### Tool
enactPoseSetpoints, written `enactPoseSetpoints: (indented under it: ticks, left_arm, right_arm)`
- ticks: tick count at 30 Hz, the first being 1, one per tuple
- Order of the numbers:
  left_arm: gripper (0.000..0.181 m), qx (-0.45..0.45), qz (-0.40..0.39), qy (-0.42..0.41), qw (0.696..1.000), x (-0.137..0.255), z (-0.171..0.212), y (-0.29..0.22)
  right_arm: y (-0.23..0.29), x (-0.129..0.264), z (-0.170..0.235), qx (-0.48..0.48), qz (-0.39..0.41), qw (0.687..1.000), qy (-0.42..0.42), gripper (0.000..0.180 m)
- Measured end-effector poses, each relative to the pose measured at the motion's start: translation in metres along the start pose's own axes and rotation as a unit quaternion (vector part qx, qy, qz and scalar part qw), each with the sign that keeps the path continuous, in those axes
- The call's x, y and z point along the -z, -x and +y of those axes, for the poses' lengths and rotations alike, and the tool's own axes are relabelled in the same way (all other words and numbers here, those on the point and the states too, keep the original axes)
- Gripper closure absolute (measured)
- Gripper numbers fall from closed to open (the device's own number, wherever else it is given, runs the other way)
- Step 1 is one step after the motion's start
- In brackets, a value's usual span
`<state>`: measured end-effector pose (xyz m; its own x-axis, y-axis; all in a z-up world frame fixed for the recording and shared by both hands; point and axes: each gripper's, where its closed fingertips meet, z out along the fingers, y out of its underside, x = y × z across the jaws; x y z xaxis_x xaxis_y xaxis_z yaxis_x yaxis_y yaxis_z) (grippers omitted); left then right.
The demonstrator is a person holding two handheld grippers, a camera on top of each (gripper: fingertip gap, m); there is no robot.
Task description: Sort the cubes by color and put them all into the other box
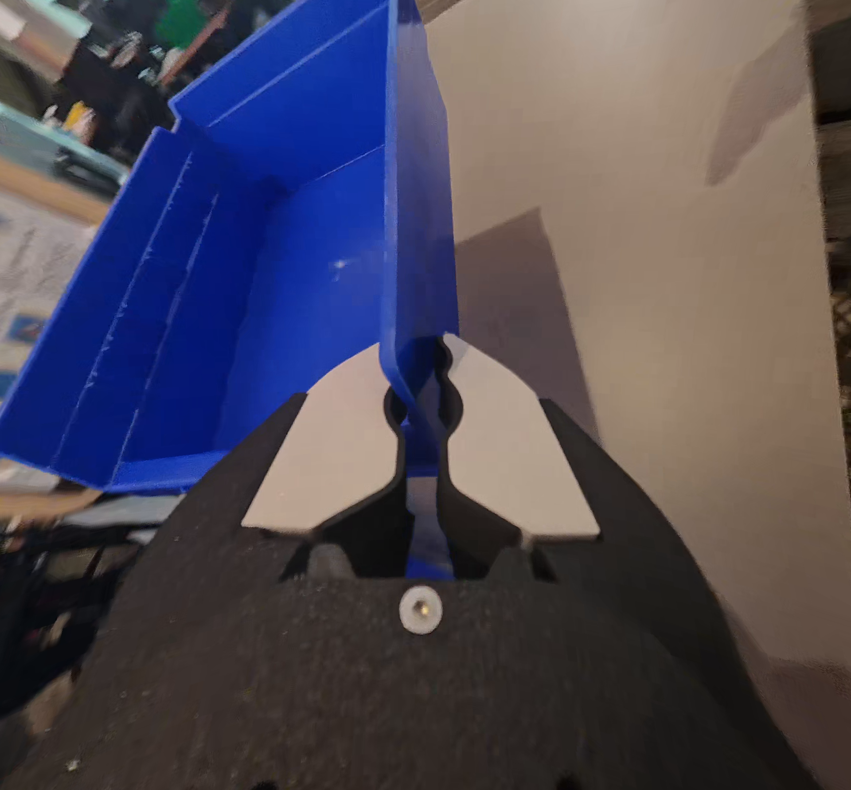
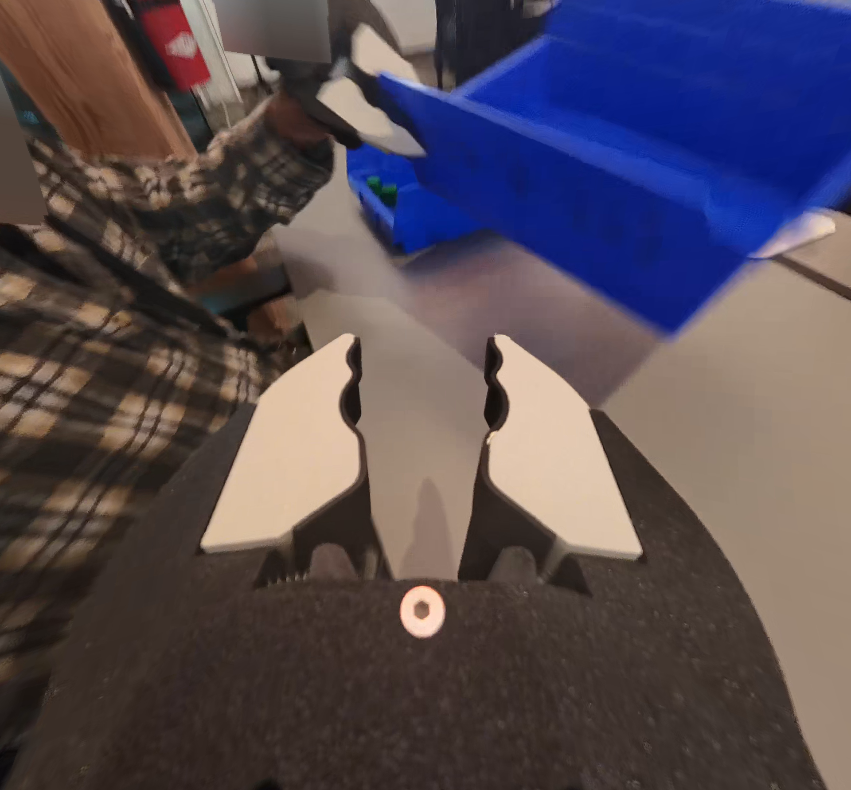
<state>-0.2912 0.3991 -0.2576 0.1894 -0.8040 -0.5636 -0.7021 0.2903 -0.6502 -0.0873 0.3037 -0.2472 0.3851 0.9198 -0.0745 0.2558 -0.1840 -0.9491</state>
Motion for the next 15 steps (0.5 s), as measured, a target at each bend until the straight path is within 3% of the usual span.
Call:
enactPoseSetpoints:
  ticks: [6,9,15]
  left_arm:
    - [0.171,-0.004,0.1,-0.031,0.994,-0.074,-0.011,-0.056]
    - [0.169,-0.009,0.115,-0.031,0.993,-0.095,-0.007,-0.071]
    - [0.169,0.009,0.101,-0.037,0.994,-0.119,0.006,-0.076]
  right_arm:
    - [-0.005,0.009,0.011,0.026,0.039,0.991,0.126,0.117]
    - [-0.021,-0.007,0.018,0.061,0.039,0.978,0.194,0.109]
    - [-0.055,-0.059,0.026,0.128,-0.011,0.954,0.271,0.114]
